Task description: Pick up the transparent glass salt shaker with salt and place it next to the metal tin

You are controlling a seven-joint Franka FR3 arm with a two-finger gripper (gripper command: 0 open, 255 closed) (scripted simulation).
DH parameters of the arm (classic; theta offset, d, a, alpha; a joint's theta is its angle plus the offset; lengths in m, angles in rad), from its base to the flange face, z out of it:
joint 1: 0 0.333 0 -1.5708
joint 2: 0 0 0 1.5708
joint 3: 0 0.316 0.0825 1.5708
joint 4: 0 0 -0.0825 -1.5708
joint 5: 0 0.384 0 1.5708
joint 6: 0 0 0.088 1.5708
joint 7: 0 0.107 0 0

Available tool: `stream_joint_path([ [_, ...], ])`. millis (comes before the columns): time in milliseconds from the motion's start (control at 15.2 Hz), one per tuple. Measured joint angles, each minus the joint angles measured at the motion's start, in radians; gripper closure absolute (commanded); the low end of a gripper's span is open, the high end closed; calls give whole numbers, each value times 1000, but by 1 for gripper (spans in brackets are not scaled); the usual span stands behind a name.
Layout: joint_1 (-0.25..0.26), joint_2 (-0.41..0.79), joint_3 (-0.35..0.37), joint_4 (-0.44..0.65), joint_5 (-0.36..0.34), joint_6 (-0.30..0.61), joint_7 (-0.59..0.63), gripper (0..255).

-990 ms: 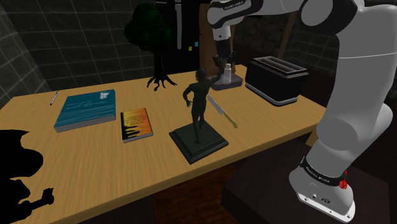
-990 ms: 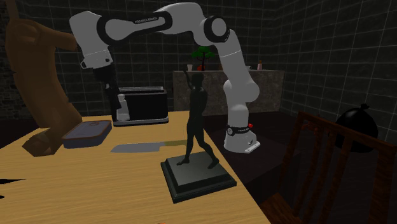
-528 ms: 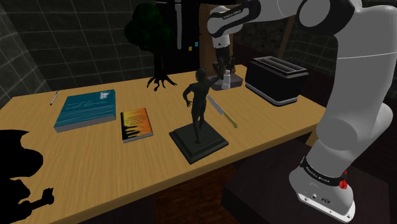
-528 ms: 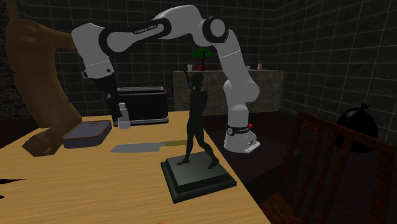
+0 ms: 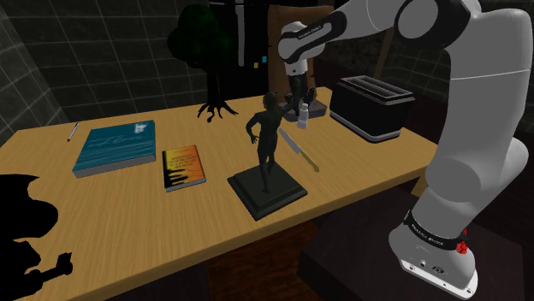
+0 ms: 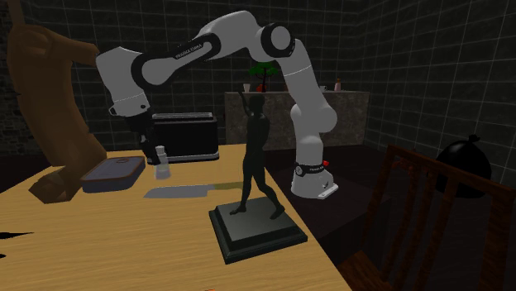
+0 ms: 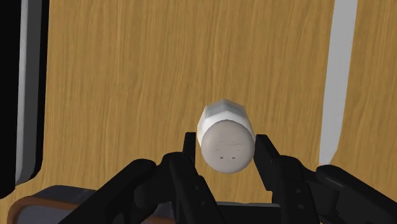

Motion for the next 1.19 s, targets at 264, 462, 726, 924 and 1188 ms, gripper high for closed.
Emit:
stream_joint_path([
  [264, -1, 17, -2, -29, -3, 46, 4, 255],
  [462, 0, 25, -1, -34, -4, 58, 7, 255],
  [726, 0, 25, -1, -35, -4, 60, 7, 255],
  [924, 0, 25, -1, -35, -4, 60, 7, 0],
  [1188, 0, 25, -1, -35, -4, 60, 7, 0],
])
